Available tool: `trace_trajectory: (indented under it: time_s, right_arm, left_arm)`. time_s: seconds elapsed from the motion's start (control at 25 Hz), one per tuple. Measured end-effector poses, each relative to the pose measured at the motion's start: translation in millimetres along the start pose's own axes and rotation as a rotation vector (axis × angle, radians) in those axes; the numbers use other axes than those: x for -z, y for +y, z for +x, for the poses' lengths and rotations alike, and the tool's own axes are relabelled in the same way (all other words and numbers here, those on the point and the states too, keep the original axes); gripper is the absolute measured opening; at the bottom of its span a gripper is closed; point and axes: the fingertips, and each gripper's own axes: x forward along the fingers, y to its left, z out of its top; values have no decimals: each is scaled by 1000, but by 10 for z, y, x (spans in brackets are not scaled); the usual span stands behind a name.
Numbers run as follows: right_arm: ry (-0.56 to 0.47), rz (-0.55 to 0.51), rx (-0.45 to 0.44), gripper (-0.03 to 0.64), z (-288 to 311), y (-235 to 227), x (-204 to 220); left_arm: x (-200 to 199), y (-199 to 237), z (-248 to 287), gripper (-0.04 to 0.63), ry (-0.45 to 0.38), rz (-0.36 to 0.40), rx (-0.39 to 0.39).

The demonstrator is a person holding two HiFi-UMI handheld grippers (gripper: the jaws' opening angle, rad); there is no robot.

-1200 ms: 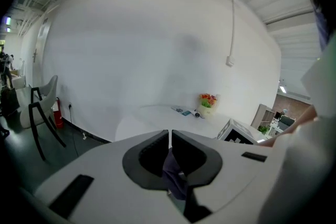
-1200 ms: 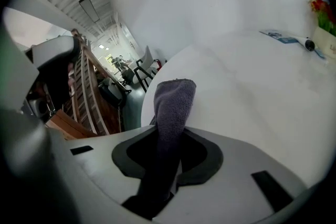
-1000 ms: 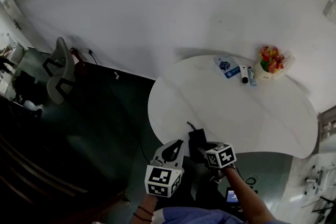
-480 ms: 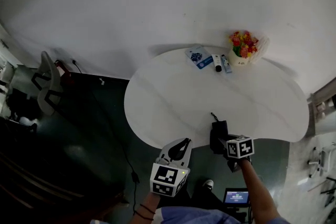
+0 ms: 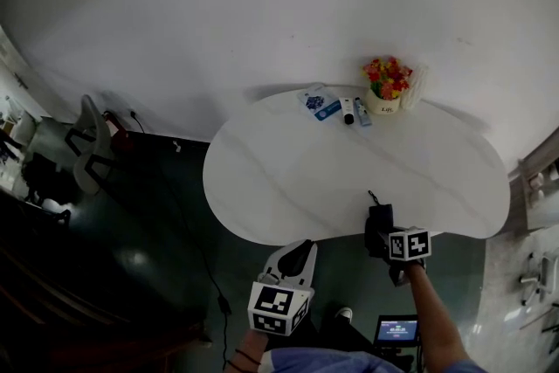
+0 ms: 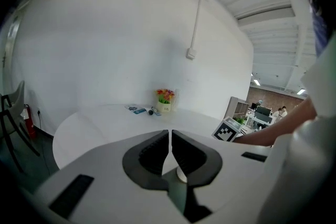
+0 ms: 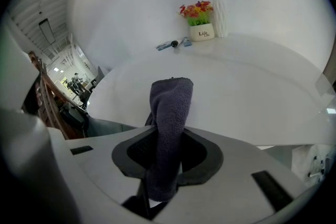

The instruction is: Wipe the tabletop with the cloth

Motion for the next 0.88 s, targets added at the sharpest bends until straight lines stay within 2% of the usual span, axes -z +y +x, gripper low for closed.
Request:
trace_trajectory:
  time_s: [0.16, 0.48, 0.88]
  right_arm:
    - [-36, -21, 2, 100, -178, -26, 16]
    - [-228, -56, -157, 100, -897, 380, -71]
    - [-362, -74, -210, 100, -1898, 644, 346]
  left_arm:
    - [45, -186, -139, 26, -13, 3, -40]
    - [136, -607, -391, 26, -49, 14, -87]
    - [231, -1243, -611, 26, -71, 50, -65]
